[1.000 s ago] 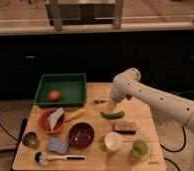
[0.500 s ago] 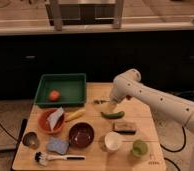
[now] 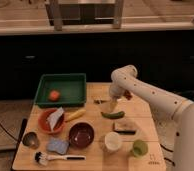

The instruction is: Place fork in purple bowl

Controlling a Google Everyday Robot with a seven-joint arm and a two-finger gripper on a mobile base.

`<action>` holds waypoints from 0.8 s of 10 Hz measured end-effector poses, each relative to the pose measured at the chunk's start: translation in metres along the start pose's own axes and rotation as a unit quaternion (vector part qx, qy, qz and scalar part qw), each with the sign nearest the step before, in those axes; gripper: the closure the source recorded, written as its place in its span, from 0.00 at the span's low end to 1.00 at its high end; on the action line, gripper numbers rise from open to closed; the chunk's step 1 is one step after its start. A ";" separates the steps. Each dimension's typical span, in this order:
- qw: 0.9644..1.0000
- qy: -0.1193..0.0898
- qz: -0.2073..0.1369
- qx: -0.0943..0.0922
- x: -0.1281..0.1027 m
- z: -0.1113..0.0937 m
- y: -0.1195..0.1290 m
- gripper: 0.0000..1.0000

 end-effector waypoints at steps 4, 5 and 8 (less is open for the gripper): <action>0.996 0.008 -0.088 -0.022 0.012 0.029 -0.022 0.20; 0.995 0.009 -0.099 -0.026 0.013 0.034 -0.024 0.20; 0.994 0.013 -0.102 -0.036 0.021 0.042 -0.025 0.22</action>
